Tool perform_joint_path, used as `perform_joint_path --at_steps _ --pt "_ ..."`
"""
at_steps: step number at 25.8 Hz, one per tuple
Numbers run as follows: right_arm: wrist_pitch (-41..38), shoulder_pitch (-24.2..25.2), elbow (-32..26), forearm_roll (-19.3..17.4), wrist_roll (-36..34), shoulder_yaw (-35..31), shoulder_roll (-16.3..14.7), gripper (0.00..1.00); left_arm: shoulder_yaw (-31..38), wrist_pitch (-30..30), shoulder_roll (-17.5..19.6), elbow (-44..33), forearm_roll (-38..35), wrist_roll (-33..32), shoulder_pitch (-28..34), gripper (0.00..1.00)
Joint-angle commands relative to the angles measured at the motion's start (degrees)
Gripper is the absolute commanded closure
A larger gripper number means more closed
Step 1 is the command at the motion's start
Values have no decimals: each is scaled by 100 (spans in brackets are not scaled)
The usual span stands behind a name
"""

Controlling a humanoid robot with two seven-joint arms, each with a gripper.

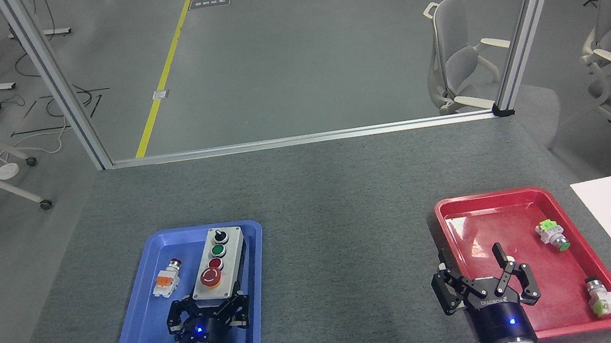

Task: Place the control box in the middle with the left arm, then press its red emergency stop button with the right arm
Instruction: 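Lift the control box with the left gripper and carry it toward the table middle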

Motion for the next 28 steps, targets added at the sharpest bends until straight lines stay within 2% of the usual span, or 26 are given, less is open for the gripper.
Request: perform_joint_path --at_steps 1,3,5,7,9,11,15,18,20,23,28 --pt "0 1 0 0 14 0 0 2 2 -163 212 -594 354 182 -54 100" --pt "0 1 0 0 14 0 0 3 37 -524 432 -1008 653 182 34 100" --pt "0 1 0 0 14 0 0 2 64 -770 476 -1403 1136 182 228 100" --pt "0 1 0 0 14 0 8 2 46 -902 476 -1922 1286 182 360 100" --pt "-9 1 0 0 14 0 8 2 -42 -963 388 -2344 1277 182 579 100" --pt "-9 1 0 0 14 0 8 2 -543 -919 142 -2414 1259 182 606 100" --pt "-9 1 0 0 14 0 17 2 -1211 -779 -376 -2045 1163 244 597 100" --pt "-9 1 0 0 14 9 26 2 -1562 -524 -737 -1816 609 296 518 100" --pt "-9 1 0 0 23 9 35 2 -1958 -278 -763 -1553 336 296 412 100" --pt "-9 1 0 0 31 0 44 2 -2740 197 -763 -1017 336 305 122 100" --pt "-9 10 0 9 31 -9 44 3 -3478 329 -772 -225 345 305 -150 100"
